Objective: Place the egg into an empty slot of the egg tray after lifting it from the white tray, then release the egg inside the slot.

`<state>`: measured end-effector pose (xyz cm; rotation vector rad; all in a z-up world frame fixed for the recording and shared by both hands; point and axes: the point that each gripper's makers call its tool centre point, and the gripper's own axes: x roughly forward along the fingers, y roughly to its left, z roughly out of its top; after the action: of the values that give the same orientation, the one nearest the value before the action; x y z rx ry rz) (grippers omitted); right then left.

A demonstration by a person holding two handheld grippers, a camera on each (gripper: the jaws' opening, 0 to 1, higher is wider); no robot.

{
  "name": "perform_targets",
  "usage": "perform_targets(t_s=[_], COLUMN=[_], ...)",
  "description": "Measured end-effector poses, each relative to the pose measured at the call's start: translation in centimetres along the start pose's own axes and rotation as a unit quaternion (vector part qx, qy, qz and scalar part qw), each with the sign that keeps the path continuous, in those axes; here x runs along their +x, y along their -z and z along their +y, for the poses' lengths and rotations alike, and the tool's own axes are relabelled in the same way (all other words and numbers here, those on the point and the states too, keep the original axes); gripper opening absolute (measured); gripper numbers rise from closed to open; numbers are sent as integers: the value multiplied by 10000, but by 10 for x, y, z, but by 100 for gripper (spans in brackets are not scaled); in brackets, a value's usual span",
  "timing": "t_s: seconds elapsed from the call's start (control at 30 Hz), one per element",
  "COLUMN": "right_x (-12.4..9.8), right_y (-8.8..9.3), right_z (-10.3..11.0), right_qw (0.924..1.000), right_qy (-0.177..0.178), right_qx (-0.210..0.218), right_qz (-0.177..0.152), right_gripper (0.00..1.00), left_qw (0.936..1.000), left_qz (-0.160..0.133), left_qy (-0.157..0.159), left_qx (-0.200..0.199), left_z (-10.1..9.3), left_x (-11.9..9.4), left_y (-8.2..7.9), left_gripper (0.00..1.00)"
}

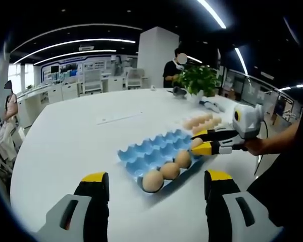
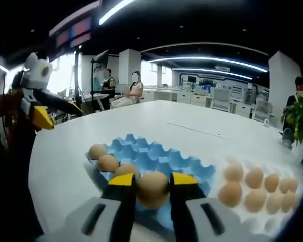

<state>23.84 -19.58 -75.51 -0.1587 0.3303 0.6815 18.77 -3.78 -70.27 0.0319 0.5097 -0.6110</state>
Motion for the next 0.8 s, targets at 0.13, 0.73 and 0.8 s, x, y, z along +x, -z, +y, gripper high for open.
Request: perform_targets(t_s=[0.13,0.73,0.8], right_x=[1,7,7], right_y=[2,14,16], right_z=[-1,4,4], right_qw=[10000,9998,9998], right_qy=[-1,-177,-219], right_qx=[-19,-47,-19], right_qz=[32,32,34], right_gripper=[26,26,26], left_qw=[10000,9999,9999], left_qz=[-41,-19,-13], left_qy=[-64,-108,-105], left_qx=[-26,-22,-23], left_z=[2,5,5], left_x=[-1,-1,0], left_y=[-2,-1,0], left_gripper=[78,78,78])
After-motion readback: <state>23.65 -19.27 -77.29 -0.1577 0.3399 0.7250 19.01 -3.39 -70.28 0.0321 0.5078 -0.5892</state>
